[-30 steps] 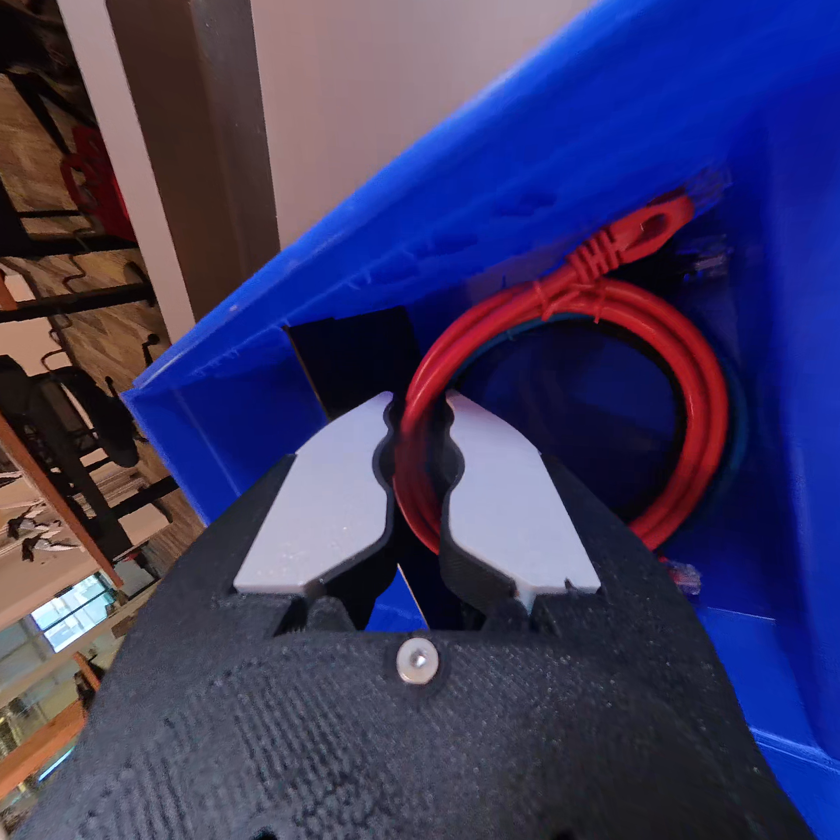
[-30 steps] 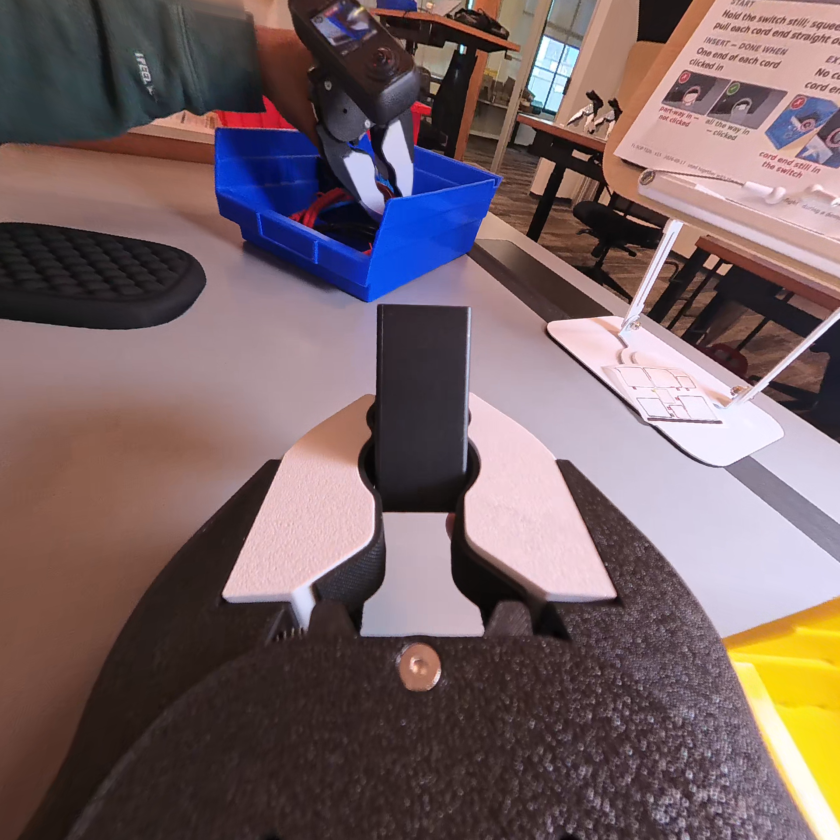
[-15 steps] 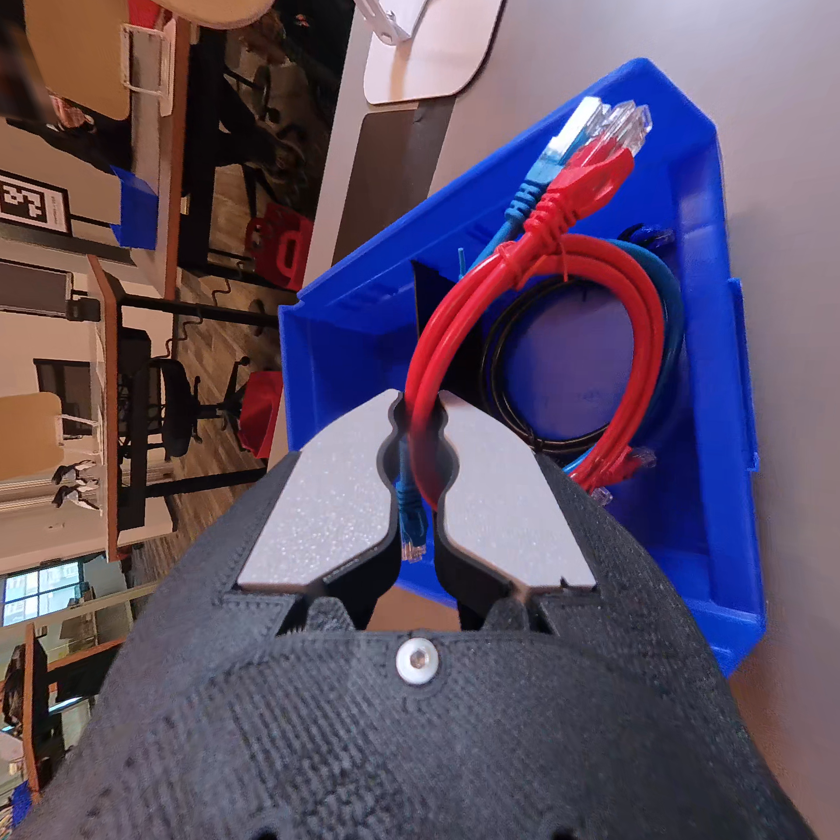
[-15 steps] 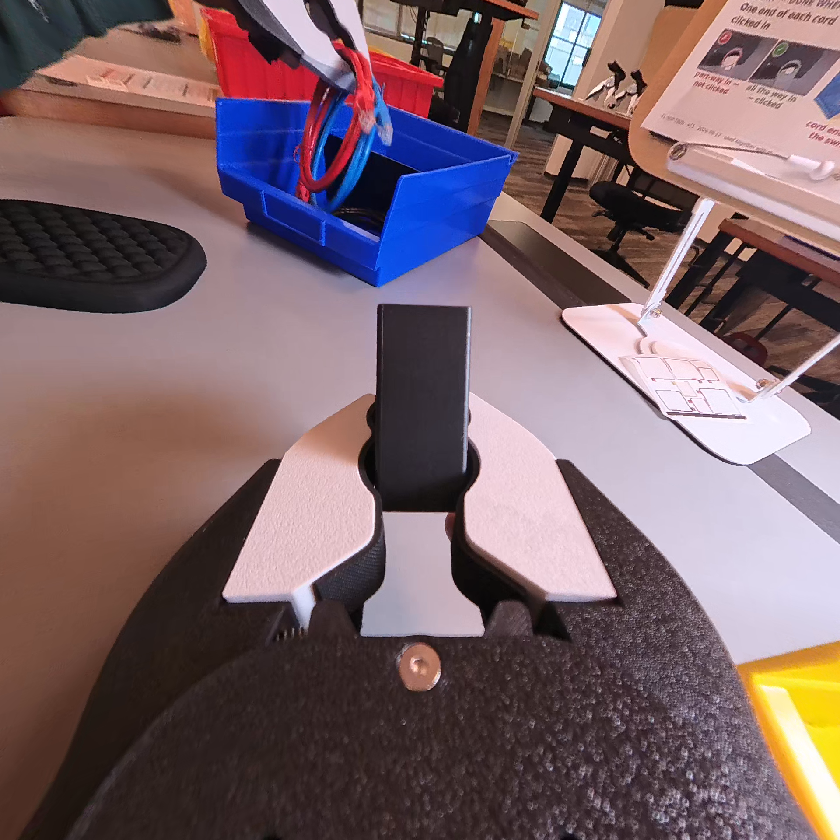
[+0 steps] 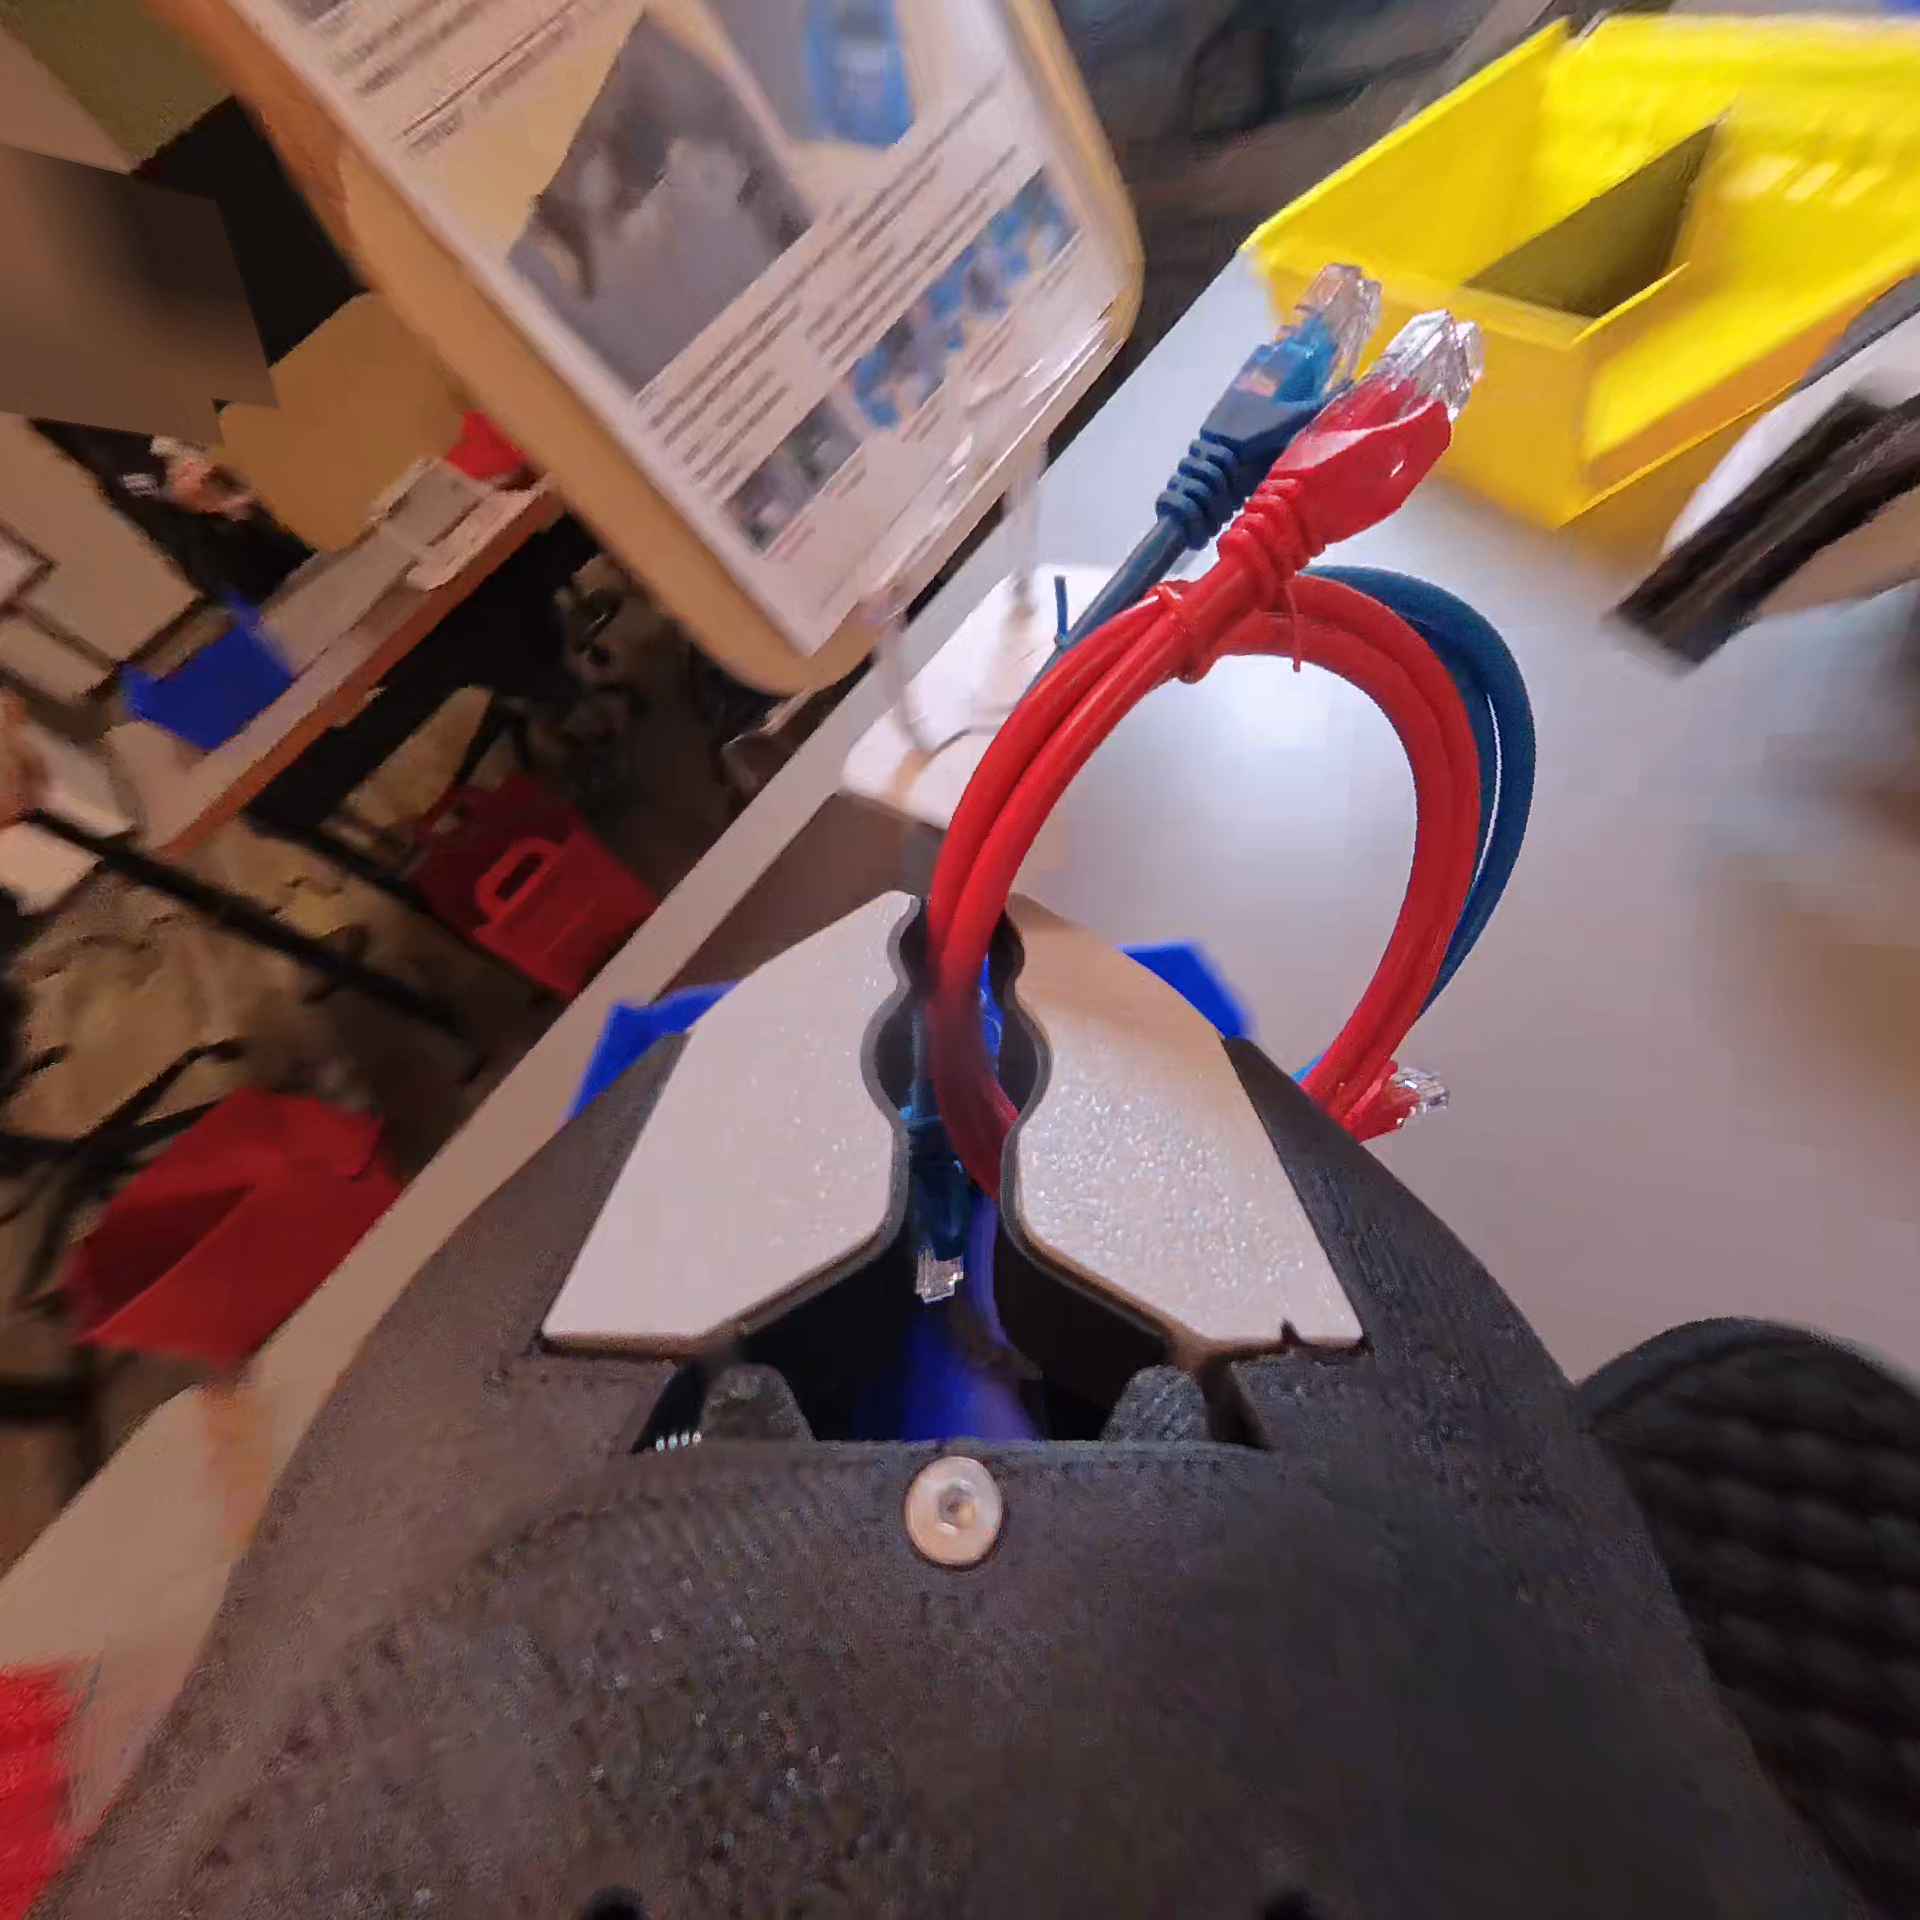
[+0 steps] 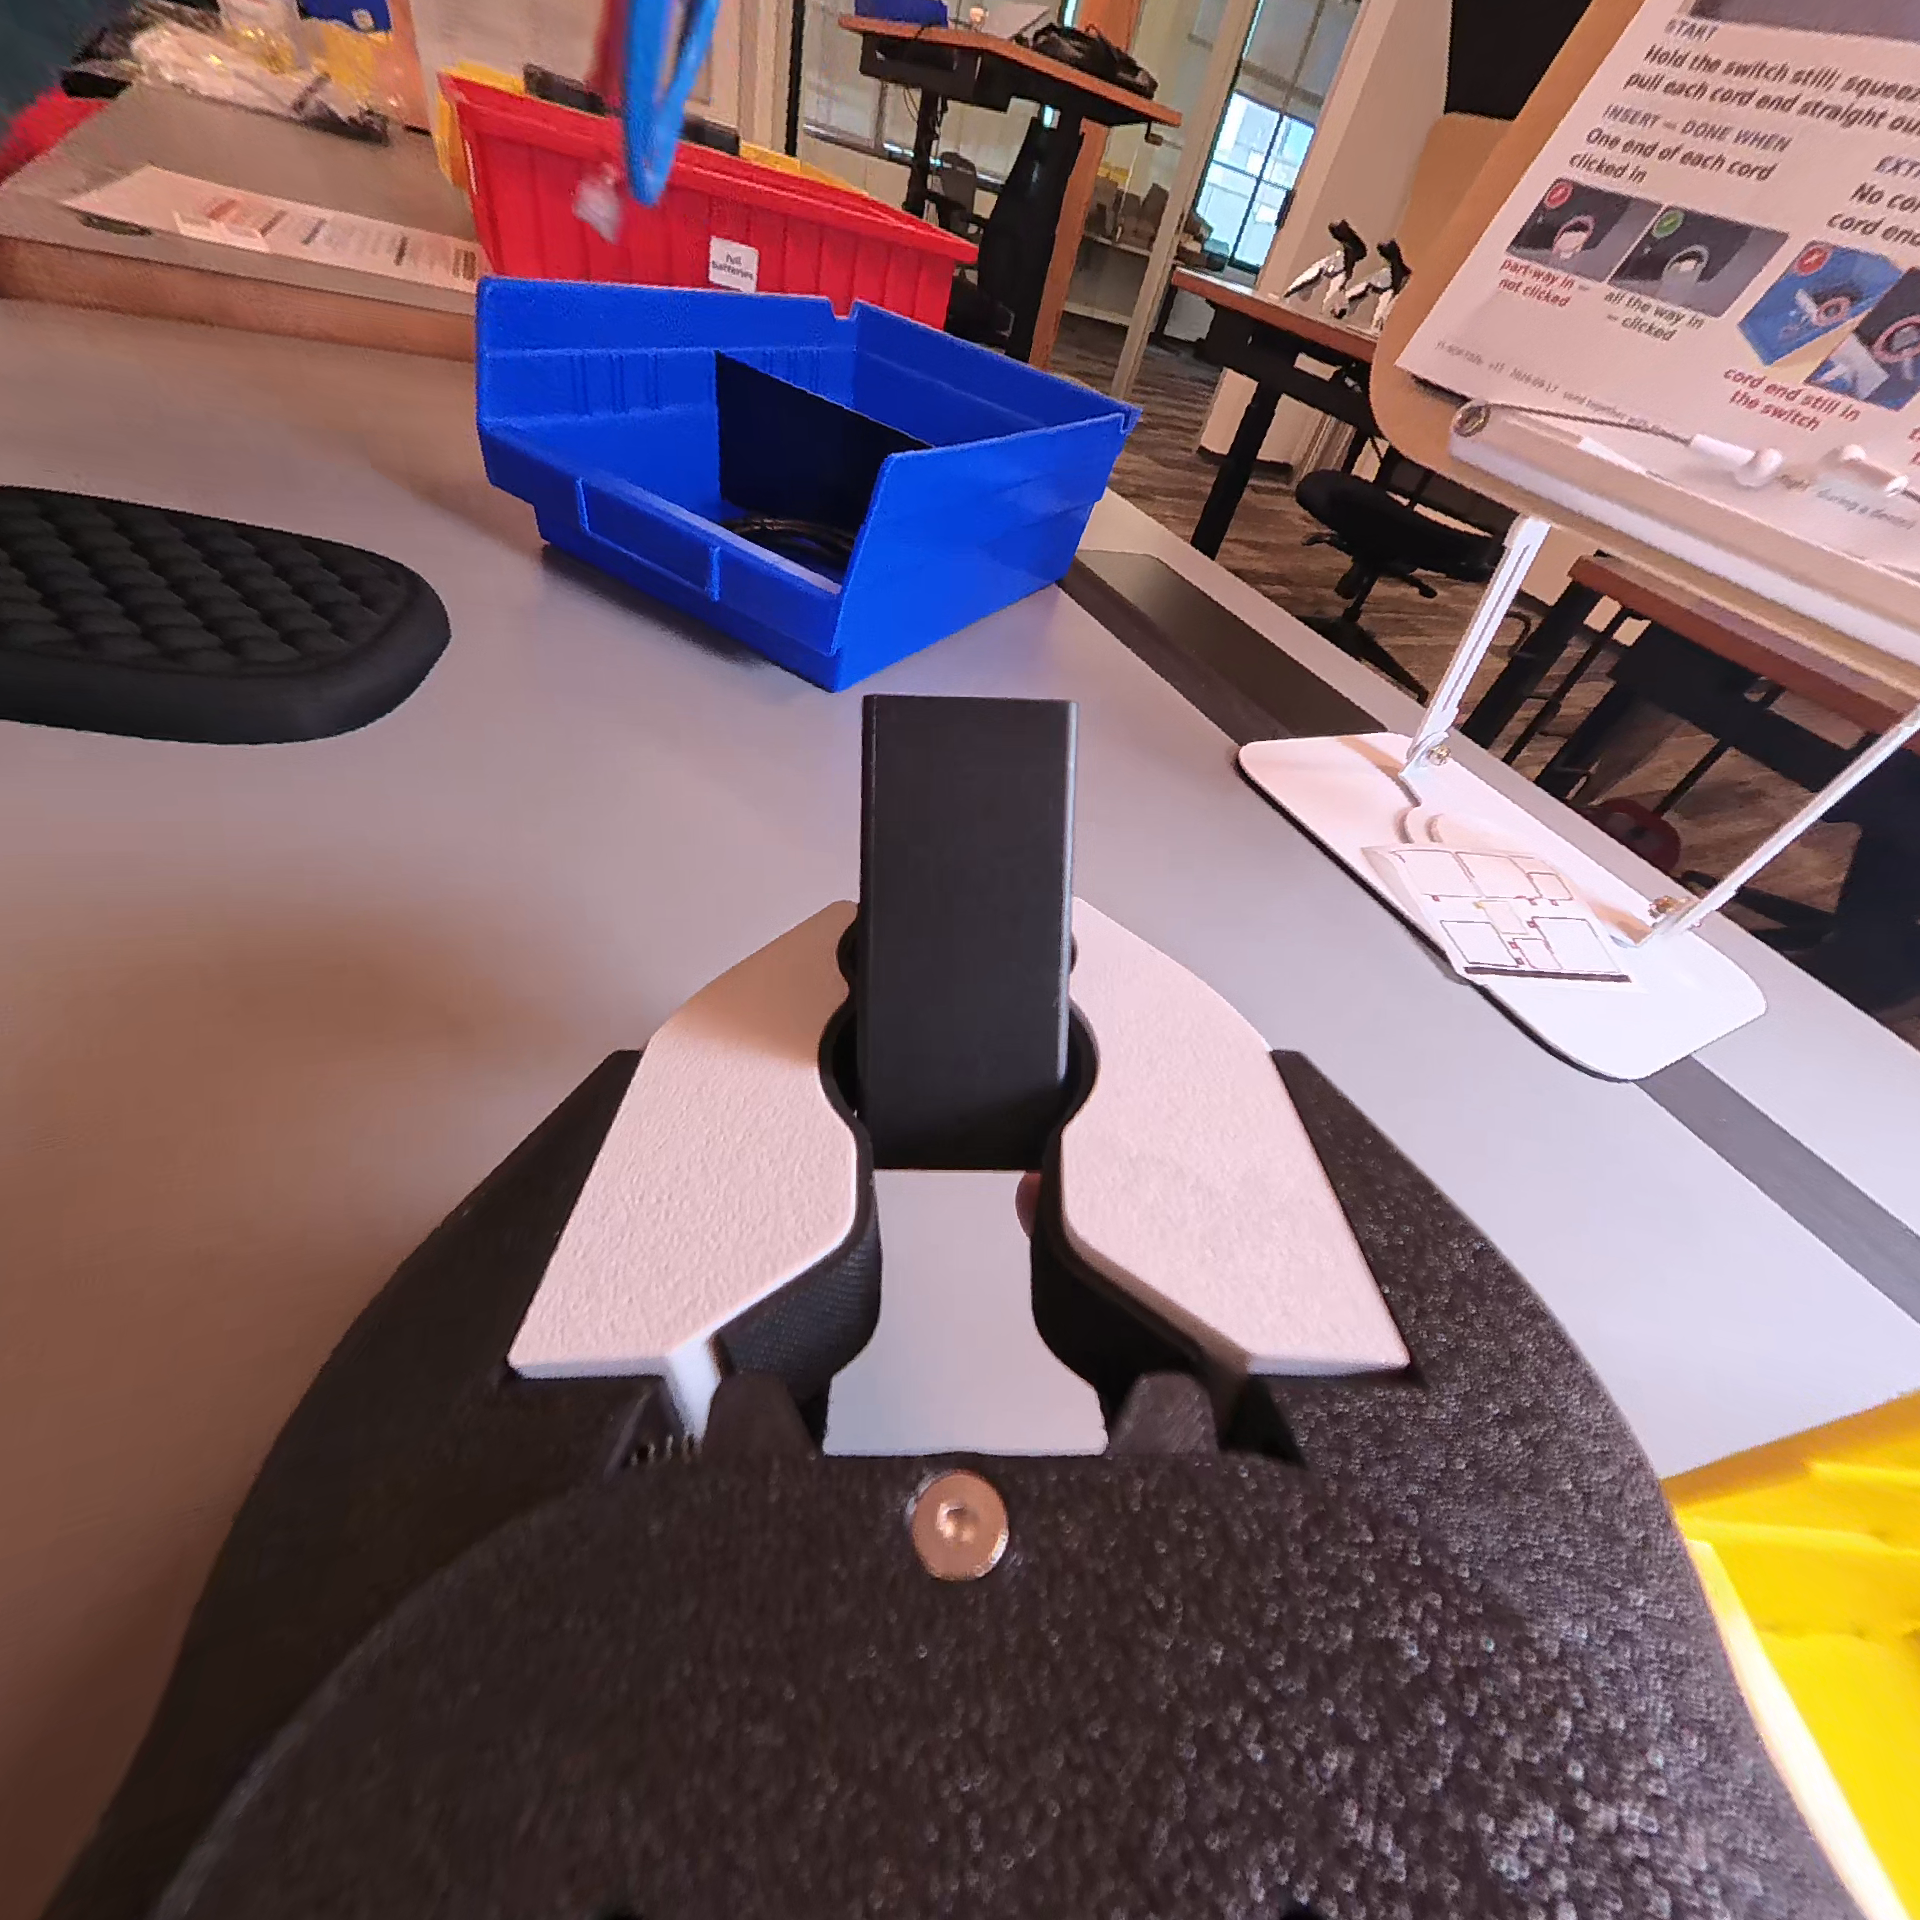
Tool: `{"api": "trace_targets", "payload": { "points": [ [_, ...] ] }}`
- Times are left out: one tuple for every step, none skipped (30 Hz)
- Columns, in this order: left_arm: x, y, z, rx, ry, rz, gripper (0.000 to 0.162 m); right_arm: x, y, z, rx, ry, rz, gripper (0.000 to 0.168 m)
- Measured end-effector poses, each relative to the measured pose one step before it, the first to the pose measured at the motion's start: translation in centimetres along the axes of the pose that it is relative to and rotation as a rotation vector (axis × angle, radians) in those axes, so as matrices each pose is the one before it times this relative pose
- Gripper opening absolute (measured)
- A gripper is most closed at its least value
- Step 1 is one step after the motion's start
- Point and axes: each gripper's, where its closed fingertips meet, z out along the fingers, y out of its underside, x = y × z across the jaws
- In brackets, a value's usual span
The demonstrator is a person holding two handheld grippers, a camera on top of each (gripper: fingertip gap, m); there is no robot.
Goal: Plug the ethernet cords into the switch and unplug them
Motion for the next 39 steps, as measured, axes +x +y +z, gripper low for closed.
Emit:
{"api": "trace_targets", "payload": {
  "points": [
    [1.920, -1.068, 0.380, 0.0400, 0.0695, -0.0537, 0.011, 0.019, -0.050, 0.013, 0.0014, 0.0045, -0.0063, 0.030],
    [2.330, -0.663, 0.785, 0.0289, 0.0833, -0.0696, 0.011, -0.009, -0.038, 0.007, -0.0003, 0.0037, -0.0085, 0.030],
    [2.774, -0.149, 1.223, 0.0159, 0.1086, -0.0728, 0.011, -0.004, -0.068, -0.007, 0.0001, 0.0049, -0.0102, 0.030],
    [3.051, 0.364, 1.668, 0.0063, 0.1329, -0.0667, 0.011, 0.010, -0.103, -0.047, 0.0016, 0.0049, -0.0086, 0.030],
    [2.785, 0.871, 2.068, -0.0064, 0.1345, -0.0576, 0.011, 0.041, -0.125, -0.067, 0.0024, 0.0046, -0.0052, 0.030],
    [2.033, 1.237, 2.332, -0.0179, 0.1097, -0.0491, 0.011, 0.078, -0.106, -0.086, 0.0029, 0.0061, -0.0023, 0.030],
    [1.238, 1.458, 2.377, -0.0287, 0.0836, -0.0356, 0.011, 0.107, -0.049, -0.073, 0.0017, 0.0059, 0.0004, 0.030],
    [0.571, 1.455, 2.263, -0.0337, 0.0585, -0.0197, 0.011, 0.123, 0.019, -0.074, -0.0001, 0.0065, 0.0021, 0.029],
    [0.023, 1.331, 2.037, -0.0346, 0.0323, 0.0041, 0.011, 0.107, 0.088, -0.072, -0.0016, 0.0056, 0.0021, 0.030],
    [-0.332, 1.236, 1.726, -0.0400, 0.0122, 0.0107, 0.011, 0.086, 0.135, -0.052, -0.0032, 0.0034, 0.0013, 0.030],
    [-0.676, 1.108, 1.390, -0.0442, -0.0140, 0.0097, 0.011, 0.080, 0.125, -0.052, -0.0031, 0.0027, 0.0012, 0.030],
    [-0.799, 1.080, 1.046, -0.0531, -0.0340, 0.0175, 0.011, 0.085, 0.080, -0.048, -0.0009, 0.0022, 0.0011, 0.030],
    [-0.727, 0.990, 0.731, -0.0535, -0.0426, 0.0345, 0.011, 0.061, 0.038, -0.026, -0.0001, 0.0003, 0.0022, 0.030],
    [-0.622, 0.731, 0.487, -0.0382, -0.0463, 0.0406, 0.011, 0.094, 0.005, -0.005, 0.0019, 0.0017, 0.0031, 0.030],
    [-0.173, 0.483, 0.271, -0.0206, -0.0189, 0.0241, 0.011, 0.120, -0.035, -0.008, 0.0042, 0.0044, 0.0029, 0.029],
    [0.248, 0.189, 0.117, -0.0017, 0.0120, -0.0005, 0.011, 0.125, -0.038, 0.016, 0.0038, 0.0055, 0.0026, 0.030],
    [0.270, 0.086, 0.008, 0.0070, 0.0135, -0.0026, 0.011, 0.070, 0.000, 0.039, 0.0015, 0.0028, 0.0023, 0.030],
    [0.080, 0.211, -0.038, -0.0020, -0.0015, 0.0038, 0.011, 0.013, 0.007, 0.037, 0.0006, -0.0010, 0.0015, 0.030],
    [-0.204, 0.418, -0.020, -0.0175, -0.0204, 0.0109, 0.011, -0.037, -0.020, 0.031, 0.0012, -0.0026, 0.0007, 0.030],
    [-0.373, 0.560, 0.023, -0.0250, -0.0285, 0.0118, 0.011, -0.064, -0.045, 0.013, 0.0017, -0.0040, 0.0006, 0.030],
    [-0.325, 0.540, 0.109, -0.0207, -0.0206, 0.0044, 0.012, -0.094, -0.094, -0.022, 0.0030, -0.0044, 0.0001, 0.030],
    [-0.188, 0.435, 0.168, -0.0134, -0.0061, -0.0047, 0.013, -0.075, -0.139, -0.038, 0.0053, -0.0015, -0.0026, 0.030],
    [-0.059, 0.370, 0.174, -0.0110, 0.0045, -0.0072, 0.013, -0.050, -0.161, -0.064, 0.0064, 0.0018, -0.0072, 0.030],
    [-0.077, 0.232, 0.134, -0.0048, 0.0043, -0.0042, 0.013, -0.048, -0.156, -0.065, 0.0046, 0.0015, -0.0099, 0.030],
    [-0.129, 0.153, 0.087, -0.0024, 0.0006, -0.0021, 0.013, -0.057, -0.116, -0.042, 0.0020, -0.0001, -0.0094, 0.030],
    [-0.166, 0.001, 0.000, 0.0050, -0.0029, 0.0018, 0.013, -0.023, -0.079, -0.055, 0.0006, 0.0004, -0.0088, 0.030],
    [-0.109, -0.184, -0.087, 0.0154, -0.0005, 0.0024, 0.014, 0.017, -0.047, -0.056, 0.0000, 0.0026, -0.0082, 0.030],
    [-0.041, -0.285, -0.178, 0.0202, 0.0035, -0.0027, 0.016, 0.014, -0.039, -0.067, -0.0008, 0.0023, -0.0095, 0.030],
    [-0.005, -0.355, -0.213, 0.0222, 0.0055, -0.0037, 0.017, 0.034, -0.014, -0.077, -0.0017, 0.0028, -0.0100, 0.030],
    [-0.060, -0.322, -0.206, 0.0203, -0.0011, 0.0009, 0.018, 0.048, -0.011, -0.079, -0.0020, 0.0038, -0.0101, 0.030],
    [-0.178, -0.241, -0.186, 0.0140, -0.0113, 0.0072, 0.019, 0.045, -0.012, -0.073, -0.0027, 0.0028, -0.0103, 0.030],
    [-0.169, -0.150, -0.142, 0.0077, -0.0151, 0.0150, 0.020, 0.060, -0.020, -0.076, -0.0034, 0.0026, -0.0103, 0.030],
    [-0.145, -0.119, -0.091, 0.0044, -0.0160, 0.0190, 0.020, 0.075, -0.033, -0.062, -0.0026, 0.0040, -0.0104, 0.029],
    [-0.129, -0.117, -0.035, 0.0024, -0.0162, 0.0172, 0.020, 0.065, -0.045, -0.037, -0.0015, 0.0026, -0.0096, 0.030],
    [-0.022, -0.172, 0.038, 0.0031, -0.0078, 0.0131, 0.020, 0.045, -0.025, -0.009, -0.0022, 0.0007, -0.0081, 0.030],
    [0.106, -0.214, 0.091, 0.0048, 0.0024, 0.0081, 0.020, 0.051, -0.007, 0.033, -0.0013, 0.0019, -0.0059, 0.029],
    [0.128, -0.292, 0.141, 0.0068, 0.0074, 0.0045, 0.020, 0.009, 0.023, 0.061, -0.0011, -0.0002, -0.0024, 0.029],
    [0.082, -0.289, 0.167, 0.0023, 0.0079, 0.0030, 0.020, 0.000, 0.059, 0.093, -0.0026, -0.0021, -0.0003, 0.029],
    [0.000, -0.338, 0.179, -0.0007, 0.0053, 0.0050, 0.020, 0.012, 0.067, 0.089, -0.0027, -0.0009, -0.0013, 0.030]
  ]
}}
